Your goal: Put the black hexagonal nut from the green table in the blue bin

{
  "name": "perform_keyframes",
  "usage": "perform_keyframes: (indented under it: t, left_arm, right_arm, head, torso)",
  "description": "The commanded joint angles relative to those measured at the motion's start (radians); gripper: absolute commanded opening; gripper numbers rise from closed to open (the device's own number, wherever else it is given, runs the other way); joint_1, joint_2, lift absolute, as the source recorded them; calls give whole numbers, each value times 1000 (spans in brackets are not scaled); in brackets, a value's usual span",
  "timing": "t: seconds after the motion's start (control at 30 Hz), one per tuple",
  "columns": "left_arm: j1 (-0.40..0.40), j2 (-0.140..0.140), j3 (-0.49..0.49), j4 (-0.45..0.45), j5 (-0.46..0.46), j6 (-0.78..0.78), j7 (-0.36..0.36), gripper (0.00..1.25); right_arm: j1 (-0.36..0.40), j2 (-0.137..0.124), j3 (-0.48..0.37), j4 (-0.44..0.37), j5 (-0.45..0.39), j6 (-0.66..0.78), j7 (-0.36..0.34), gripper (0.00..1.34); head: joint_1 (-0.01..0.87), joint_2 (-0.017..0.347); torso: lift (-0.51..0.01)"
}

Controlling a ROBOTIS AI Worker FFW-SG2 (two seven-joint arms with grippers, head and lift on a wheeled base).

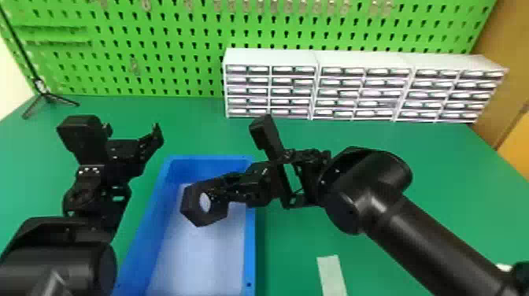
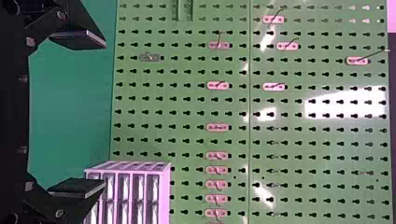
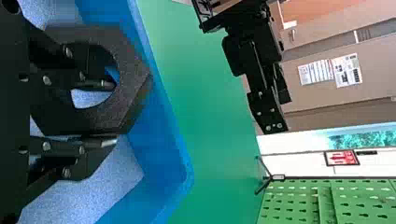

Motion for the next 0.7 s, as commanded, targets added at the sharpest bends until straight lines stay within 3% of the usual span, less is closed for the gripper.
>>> perform_keyframes:
  t: [0.0, 0.1, 0.2, 0.67]
  left_arm:
    - [0, 0, 0, 0, 1, 0, 0, 1025]
    - [0, 0, 0, 0, 1, 0, 0, 1025]
    - [0, 0, 1, 0, 1, 0, 0, 1025]
    - [2, 0, 1, 0, 4, 0, 0, 1025]
  right_arm:
    - [0, -4, 5, 0, -9, 0, 0, 897]
    - [0, -8, 2, 2, -14, 0, -1, 1108]
    - [0, -8, -6, 3, -15, 0, 0, 1236]
    - [3, -8, -13, 5, -20, 6, 0, 1243]
  head:
    - [686, 28]
    - [686, 28]
    - [686, 28]
    - [686, 28]
  torso:
    - [-96]
    - [-96]
    - [-96]
    - [-96]
